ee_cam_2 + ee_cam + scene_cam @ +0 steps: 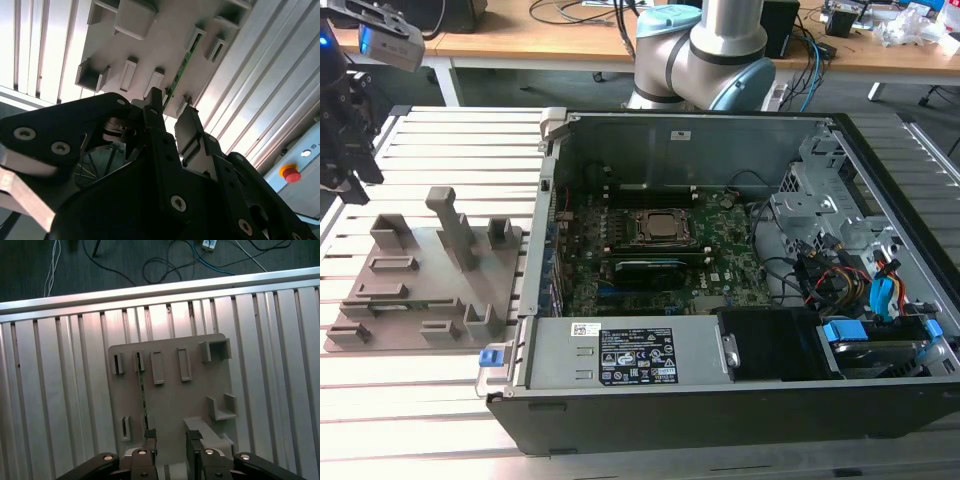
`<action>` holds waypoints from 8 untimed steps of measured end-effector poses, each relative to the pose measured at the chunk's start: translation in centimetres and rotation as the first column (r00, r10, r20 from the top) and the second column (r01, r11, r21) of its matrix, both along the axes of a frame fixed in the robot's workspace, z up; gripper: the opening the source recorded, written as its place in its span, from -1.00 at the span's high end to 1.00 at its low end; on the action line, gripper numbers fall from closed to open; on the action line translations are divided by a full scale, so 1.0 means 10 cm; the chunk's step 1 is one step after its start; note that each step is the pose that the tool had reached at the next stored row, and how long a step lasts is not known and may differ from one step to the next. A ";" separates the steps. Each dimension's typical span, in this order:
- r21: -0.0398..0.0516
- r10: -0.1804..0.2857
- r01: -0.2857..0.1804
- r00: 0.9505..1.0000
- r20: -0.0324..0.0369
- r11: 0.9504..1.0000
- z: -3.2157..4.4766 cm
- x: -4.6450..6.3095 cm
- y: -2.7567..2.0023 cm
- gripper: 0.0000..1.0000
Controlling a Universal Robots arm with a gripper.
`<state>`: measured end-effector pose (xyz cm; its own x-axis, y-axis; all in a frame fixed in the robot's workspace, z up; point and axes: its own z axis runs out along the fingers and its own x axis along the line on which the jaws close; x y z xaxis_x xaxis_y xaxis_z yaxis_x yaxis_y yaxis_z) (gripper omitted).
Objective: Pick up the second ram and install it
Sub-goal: 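Pick up the second ram and move it above second insertion slot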
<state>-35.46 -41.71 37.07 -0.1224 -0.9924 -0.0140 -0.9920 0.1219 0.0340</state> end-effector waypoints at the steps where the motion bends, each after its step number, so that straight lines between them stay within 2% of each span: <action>1: 0.000 0.000 0.000 1.000 0.000 1.000 -0.020 0.00 0.000 0.25; 8: 0.000 0.000 0.000 1.000 0.000 1.000 -0.076 0.00 0.001 0.25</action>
<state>-35.45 -41.70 36.31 -0.1224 -0.9924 -0.0142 -0.9920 0.1218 0.0340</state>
